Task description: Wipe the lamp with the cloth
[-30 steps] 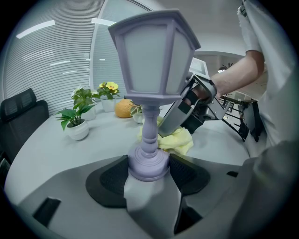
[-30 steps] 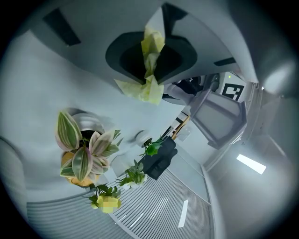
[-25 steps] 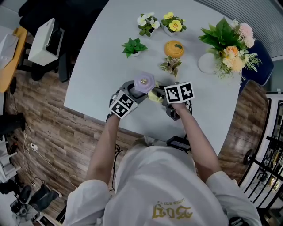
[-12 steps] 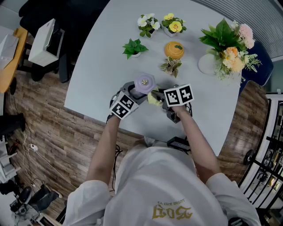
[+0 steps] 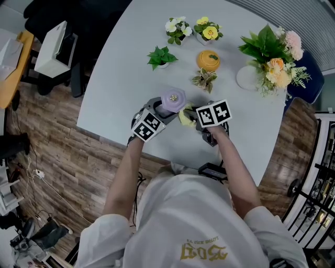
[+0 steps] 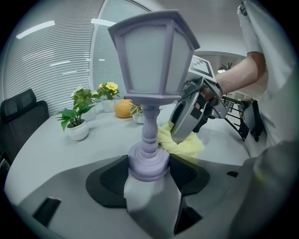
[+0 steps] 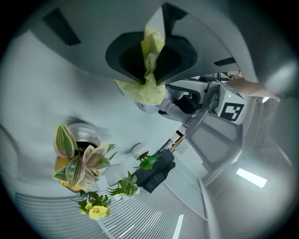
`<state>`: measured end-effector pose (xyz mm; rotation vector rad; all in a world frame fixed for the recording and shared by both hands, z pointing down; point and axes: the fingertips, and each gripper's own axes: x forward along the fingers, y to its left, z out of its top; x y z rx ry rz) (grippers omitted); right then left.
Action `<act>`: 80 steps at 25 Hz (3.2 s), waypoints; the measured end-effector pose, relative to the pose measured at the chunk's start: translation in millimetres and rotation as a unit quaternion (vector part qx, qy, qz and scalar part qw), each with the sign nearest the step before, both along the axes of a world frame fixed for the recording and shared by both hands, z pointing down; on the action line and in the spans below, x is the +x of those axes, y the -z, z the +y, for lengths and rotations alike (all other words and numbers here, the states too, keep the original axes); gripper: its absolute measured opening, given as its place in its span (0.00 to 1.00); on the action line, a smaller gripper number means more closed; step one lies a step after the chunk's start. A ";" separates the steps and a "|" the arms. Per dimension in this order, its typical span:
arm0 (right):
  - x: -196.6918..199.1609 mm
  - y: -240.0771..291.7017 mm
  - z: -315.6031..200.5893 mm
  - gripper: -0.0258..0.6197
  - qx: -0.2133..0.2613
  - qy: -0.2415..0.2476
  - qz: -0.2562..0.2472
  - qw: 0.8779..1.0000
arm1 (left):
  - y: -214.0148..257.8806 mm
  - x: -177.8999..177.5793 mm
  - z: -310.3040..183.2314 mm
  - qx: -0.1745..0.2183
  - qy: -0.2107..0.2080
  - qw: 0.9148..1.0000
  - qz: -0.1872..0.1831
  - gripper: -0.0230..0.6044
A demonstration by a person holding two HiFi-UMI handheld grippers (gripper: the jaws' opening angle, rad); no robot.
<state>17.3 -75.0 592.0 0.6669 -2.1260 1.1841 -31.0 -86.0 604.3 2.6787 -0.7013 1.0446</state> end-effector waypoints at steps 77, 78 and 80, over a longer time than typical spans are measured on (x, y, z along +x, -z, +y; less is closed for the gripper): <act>65.5 194.5 57.8 0.12 0.391 -0.166 -0.022 0.905 | 227.4 -32.2 63.3 0.169 0.258 0.920 0.241 0.04; 66.4 194.0 58.0 0.12 0.391 -0.166 -0.020 0.905 | 227.3 -32.1 62.9 0.169 0.258 0.920 0.241 0.04; 68.5 193.5 58.1 0.12 0.390 -0.167 -0.018 0.905 | 226.6 -30.6 62.5 0.168 0.257 0.921 0.241 0.04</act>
